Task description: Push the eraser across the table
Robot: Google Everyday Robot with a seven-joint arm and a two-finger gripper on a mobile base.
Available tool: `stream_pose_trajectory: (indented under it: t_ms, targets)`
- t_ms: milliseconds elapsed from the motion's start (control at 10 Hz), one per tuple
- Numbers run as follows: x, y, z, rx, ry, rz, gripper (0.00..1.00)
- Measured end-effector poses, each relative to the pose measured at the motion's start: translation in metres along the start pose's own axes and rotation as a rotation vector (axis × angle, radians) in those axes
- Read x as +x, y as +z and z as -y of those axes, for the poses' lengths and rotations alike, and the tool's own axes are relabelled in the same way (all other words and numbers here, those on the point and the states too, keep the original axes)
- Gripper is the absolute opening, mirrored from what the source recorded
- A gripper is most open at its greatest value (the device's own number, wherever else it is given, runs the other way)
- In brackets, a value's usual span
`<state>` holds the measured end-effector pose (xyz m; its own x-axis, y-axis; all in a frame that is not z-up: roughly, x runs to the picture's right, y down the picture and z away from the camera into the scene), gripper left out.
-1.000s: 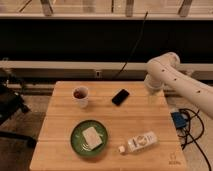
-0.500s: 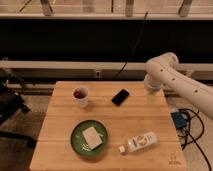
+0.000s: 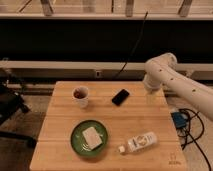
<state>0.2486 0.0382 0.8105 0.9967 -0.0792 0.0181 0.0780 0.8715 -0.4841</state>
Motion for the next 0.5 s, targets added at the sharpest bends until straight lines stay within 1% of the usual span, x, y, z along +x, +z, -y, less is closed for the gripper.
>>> stream_pose_trajectory:
  t_ms: [500]
  targets:
    - [0.0021, 0.0076, 0.003, 0.0, 0.002, 0.001, 0.8]
